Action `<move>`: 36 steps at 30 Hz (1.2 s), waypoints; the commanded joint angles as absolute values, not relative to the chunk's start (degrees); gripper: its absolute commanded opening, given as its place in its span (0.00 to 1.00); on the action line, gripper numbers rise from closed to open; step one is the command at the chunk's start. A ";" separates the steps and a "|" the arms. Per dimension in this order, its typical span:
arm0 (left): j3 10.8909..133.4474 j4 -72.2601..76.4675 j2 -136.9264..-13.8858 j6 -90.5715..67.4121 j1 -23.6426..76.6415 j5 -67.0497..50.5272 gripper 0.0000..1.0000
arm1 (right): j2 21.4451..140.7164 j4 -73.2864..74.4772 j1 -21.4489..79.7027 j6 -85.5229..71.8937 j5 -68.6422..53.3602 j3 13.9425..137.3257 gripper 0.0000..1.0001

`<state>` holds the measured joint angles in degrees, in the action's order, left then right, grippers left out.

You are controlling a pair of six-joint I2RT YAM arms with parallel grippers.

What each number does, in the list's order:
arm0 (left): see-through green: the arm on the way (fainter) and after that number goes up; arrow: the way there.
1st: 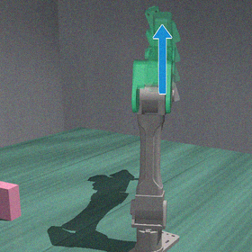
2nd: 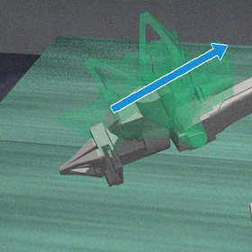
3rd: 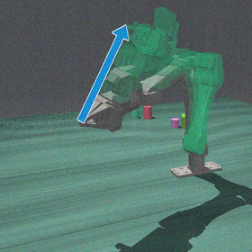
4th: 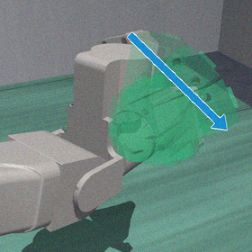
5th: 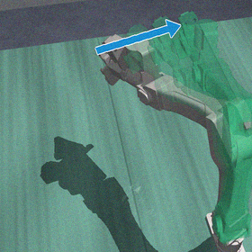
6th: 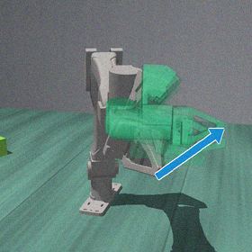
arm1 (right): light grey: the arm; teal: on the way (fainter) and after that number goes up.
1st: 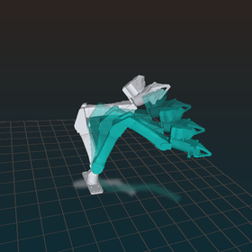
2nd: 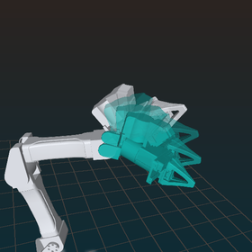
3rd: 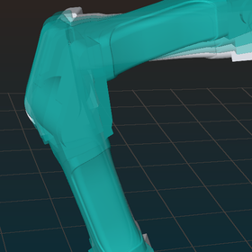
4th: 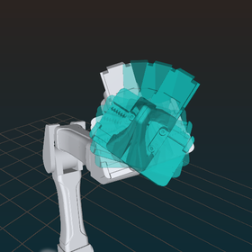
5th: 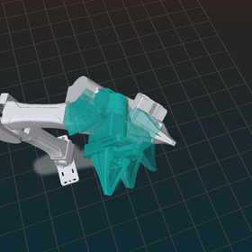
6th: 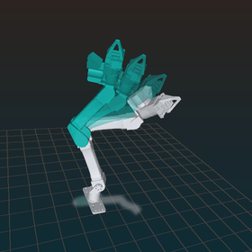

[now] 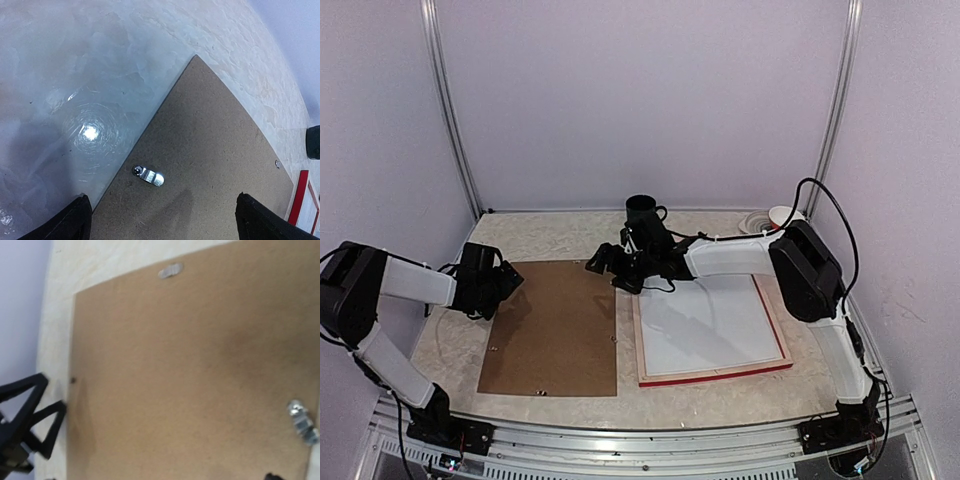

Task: Put the photo into the frame
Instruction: Move the backboard to the frame body.

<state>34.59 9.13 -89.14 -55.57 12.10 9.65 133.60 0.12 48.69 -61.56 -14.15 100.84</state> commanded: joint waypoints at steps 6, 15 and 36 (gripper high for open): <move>31.48 3.05 -86.79 -57.25 13.06 9.16 0.99 | 138.99 24.90 51.90 -57.48 -6.30 117.52 0.95; 30.07 3.42 -86.46 -57.90 13.77 8.38 0.99 | 139.70 30.54 53.36 -57.03 -3.08 116.52 0.98; 27.11 6.62 -86.73 -58.36 15.99 6.32 0.99 | 139.54 21.23 53.88 -58.06 -10.15 110.18 0.99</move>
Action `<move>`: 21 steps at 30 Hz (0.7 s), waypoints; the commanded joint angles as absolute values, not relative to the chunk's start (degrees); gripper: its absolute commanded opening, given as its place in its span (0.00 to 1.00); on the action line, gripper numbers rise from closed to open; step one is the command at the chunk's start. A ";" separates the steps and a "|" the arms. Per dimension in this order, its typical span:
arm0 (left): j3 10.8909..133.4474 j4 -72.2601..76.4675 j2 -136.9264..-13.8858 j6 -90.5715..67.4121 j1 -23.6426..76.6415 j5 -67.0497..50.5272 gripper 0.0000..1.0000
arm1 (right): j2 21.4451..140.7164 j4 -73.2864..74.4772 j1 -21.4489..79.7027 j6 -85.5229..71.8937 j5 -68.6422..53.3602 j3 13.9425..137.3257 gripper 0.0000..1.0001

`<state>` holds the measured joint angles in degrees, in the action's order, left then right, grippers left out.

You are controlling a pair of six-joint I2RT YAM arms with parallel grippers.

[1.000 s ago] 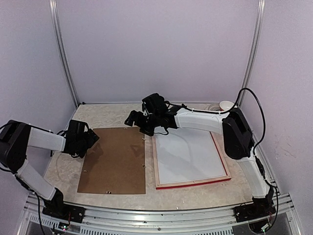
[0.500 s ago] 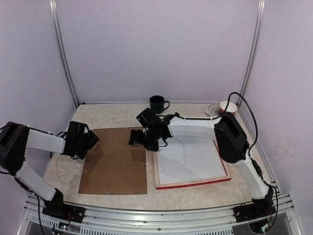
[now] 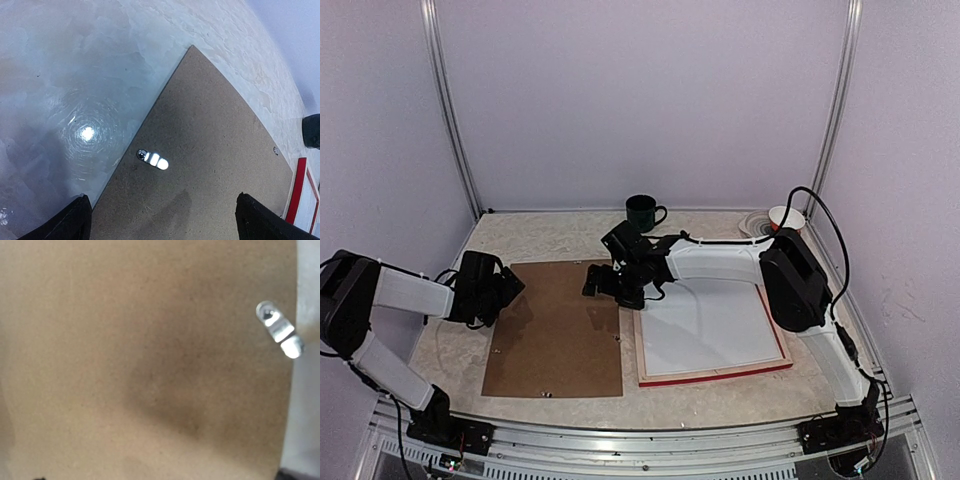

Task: Put the photo into the frame
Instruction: Move the backboard to the frame body.

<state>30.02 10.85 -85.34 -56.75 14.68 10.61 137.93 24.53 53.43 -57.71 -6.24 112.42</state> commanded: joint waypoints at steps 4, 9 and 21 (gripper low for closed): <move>26.75 7.09 -87.18 -58.45 16.58 5.90 0.99 | 138.25 16.52 53.58 -58.69 -12.64 107.14 0.99; 26.74 7.38 -87.23 -58.54 17.35 5.49 0.99 | 131.91 3.65 52.40 -60.91 -15.93 96.48 0.99; 28.43 5.28 -84.78 -58.79 18.14 5.60 0.99 | 126.29 -4.05 51.50 -61.61 -20.25 92.37 0.99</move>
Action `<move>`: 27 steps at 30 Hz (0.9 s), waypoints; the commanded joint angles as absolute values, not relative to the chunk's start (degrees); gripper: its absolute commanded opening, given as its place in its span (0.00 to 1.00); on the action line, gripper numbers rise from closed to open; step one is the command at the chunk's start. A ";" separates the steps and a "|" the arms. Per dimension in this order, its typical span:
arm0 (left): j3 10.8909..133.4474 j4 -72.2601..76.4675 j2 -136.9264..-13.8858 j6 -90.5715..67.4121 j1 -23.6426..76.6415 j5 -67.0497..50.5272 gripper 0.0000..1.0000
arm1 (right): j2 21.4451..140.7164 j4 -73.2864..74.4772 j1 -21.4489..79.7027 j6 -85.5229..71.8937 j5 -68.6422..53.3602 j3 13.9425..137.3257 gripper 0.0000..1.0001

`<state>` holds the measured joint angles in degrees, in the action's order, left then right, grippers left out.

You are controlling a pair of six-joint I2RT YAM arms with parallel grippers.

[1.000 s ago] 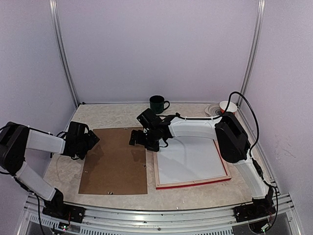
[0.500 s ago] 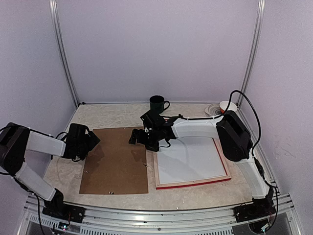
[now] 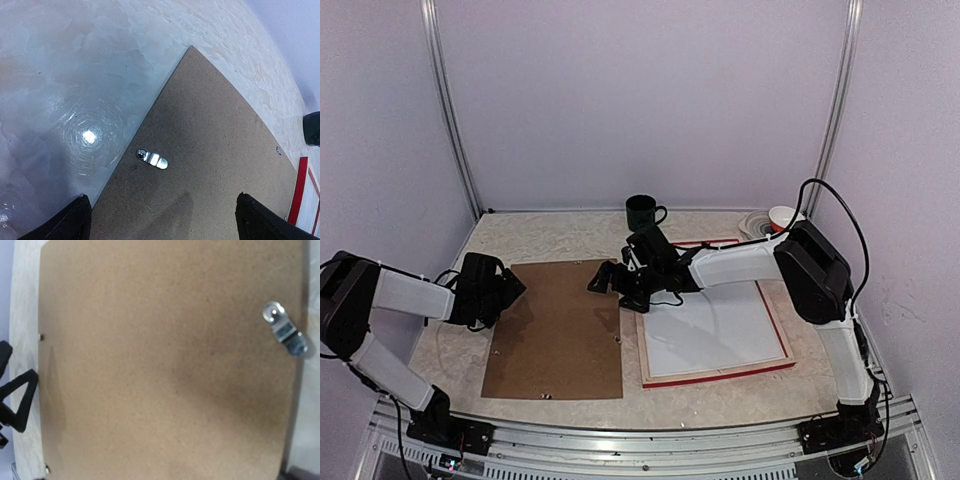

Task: Put the photo into the frame
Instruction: Move the backboard to the frame body.

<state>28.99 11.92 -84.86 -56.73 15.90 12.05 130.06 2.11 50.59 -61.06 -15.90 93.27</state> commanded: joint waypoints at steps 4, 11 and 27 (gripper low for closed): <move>28.56 5.09 -84.06 -59.18 18.66 5.24 0.99 | 125.07 -5.09 51.55 -61.68 -20.50 91.46 0.99; 28.44 5.19 -83.85 -59.91 19.73 5.03 0.99 | 123.92 -7.11 51.51 -62.22 -21.75 90.89 0.99; 30.94 6.65 -85.68 -62.07 24.25 4.59 0.99 | 118.11 -5.94 51.12 -61.22 -19.37 86.87 0.99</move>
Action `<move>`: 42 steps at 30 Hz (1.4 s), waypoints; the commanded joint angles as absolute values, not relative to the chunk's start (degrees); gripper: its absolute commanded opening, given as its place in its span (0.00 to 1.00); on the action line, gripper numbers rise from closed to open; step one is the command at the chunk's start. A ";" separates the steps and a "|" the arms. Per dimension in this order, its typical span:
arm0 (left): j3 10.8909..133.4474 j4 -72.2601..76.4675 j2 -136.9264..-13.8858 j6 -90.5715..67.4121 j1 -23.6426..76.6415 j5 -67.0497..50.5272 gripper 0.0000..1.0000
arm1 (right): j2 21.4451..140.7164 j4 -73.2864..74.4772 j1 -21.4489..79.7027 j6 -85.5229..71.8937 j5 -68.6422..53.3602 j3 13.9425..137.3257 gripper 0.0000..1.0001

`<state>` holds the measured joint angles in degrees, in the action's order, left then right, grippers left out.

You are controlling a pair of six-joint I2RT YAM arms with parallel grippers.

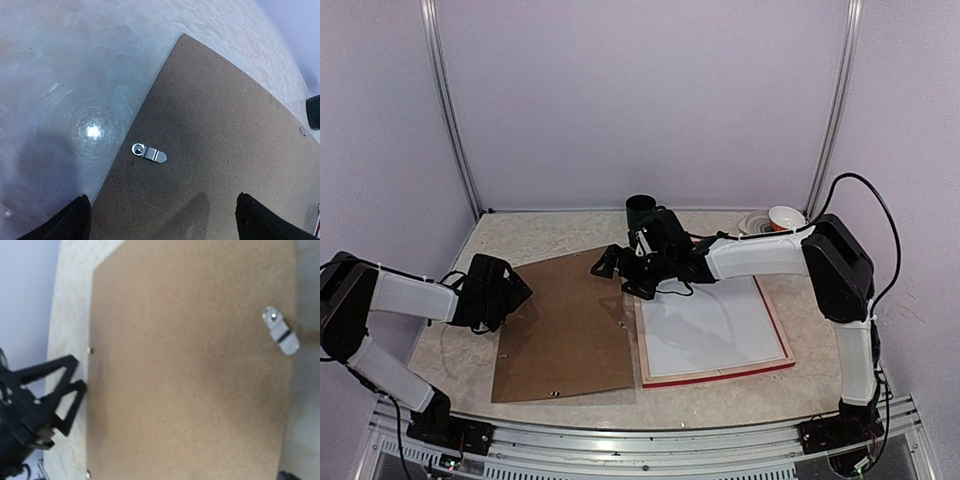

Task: Put the photo into the frame
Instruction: Move the backboard to the frame body.

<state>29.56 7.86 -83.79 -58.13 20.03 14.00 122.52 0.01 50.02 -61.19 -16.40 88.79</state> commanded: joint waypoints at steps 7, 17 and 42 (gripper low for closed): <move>33.58 8.69 -89.48 -63.57 28.45 4.88 0.99 | 112.46 -6.13 48.36 -61.57 -17.19 78.72 0.99; 39.89 10.02 -98.08 -65.24 33.93 5.06 0.99 | 109.02 -4.72 42.96 -59.85 -15.07 71.54 0.99; 37.32 8.85 -91.30 -62.06 33.14 6.68 0.99 | 118.34 21.63 34.64 -38.05 -1.54 93.09 0.99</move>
<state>38.28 11.00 -92.60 -63.31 33.65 7.03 112.55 14.94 35.35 -44.14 -4.58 87.55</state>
